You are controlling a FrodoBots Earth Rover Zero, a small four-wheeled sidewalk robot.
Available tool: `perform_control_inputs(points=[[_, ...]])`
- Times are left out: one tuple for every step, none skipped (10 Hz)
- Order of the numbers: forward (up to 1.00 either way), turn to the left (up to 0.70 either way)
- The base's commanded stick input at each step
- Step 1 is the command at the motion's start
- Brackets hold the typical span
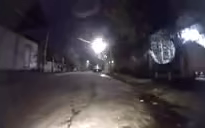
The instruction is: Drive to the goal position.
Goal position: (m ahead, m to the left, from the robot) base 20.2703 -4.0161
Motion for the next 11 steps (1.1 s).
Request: perform_control_inputs(points=[[0.50,0.00],[0.50,0.00],[0.50,0.00],[0.50,0.00],[0.50,0.00],[0.50,0.00],[0.50,0.00],[0.50,0.00],[0.50,0.00],[0.50,0.00],[0.50,0.00]])
